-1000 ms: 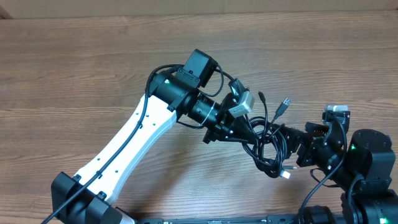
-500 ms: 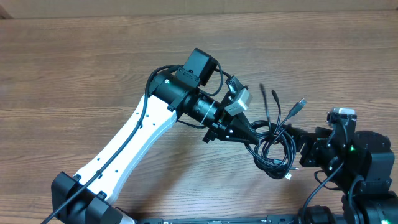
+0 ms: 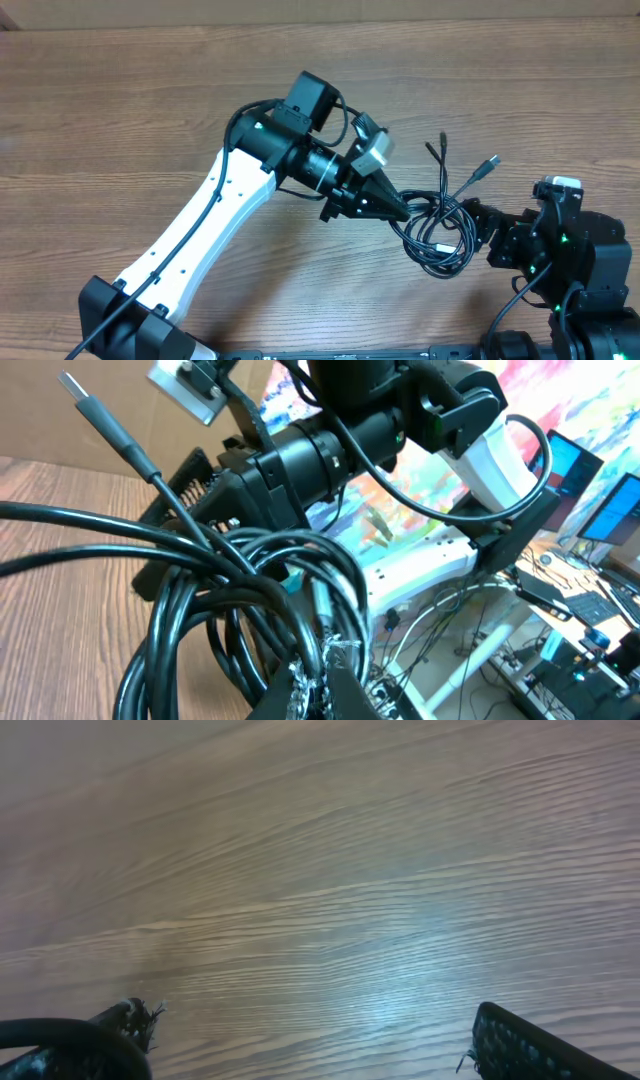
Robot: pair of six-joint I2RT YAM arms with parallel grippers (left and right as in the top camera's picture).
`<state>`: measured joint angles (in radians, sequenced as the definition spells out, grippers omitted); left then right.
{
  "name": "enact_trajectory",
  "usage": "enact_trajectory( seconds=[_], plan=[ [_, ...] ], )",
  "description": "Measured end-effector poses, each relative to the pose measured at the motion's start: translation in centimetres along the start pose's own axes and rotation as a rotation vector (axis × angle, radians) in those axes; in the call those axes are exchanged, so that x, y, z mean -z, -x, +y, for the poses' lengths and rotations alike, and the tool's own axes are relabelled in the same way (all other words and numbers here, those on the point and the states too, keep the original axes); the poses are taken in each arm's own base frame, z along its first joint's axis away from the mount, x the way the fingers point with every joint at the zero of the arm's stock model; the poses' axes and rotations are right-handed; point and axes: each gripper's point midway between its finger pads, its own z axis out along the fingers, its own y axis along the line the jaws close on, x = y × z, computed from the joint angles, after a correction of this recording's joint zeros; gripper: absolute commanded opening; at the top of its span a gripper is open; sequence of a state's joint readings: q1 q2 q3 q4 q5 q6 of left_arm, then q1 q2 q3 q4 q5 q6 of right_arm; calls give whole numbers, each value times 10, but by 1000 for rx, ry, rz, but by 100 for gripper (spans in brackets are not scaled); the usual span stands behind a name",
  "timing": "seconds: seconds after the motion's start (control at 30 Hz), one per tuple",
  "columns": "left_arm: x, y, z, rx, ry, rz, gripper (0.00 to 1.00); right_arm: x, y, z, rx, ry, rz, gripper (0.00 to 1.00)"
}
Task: Untangle cables
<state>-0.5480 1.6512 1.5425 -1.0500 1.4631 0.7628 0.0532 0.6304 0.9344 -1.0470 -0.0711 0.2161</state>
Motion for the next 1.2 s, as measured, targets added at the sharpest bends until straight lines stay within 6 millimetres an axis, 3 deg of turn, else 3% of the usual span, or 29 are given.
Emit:
enact_trajectory(
  seconds=[0.57, 0.87, 1.2],
  plan=[
    [19, 5, 7, 4, 46, -31, 4, 1, -1, -16, -21, -92, -3, 100],
    [53, 32, -21, -117, 144, -77, 4, 1, -1, -19, -21, -109, -4, 100],
    [61, 46, -46, -188, 157, -101, 4, 2, -2, -24, -21, -136, -5, 100]
  ],
)
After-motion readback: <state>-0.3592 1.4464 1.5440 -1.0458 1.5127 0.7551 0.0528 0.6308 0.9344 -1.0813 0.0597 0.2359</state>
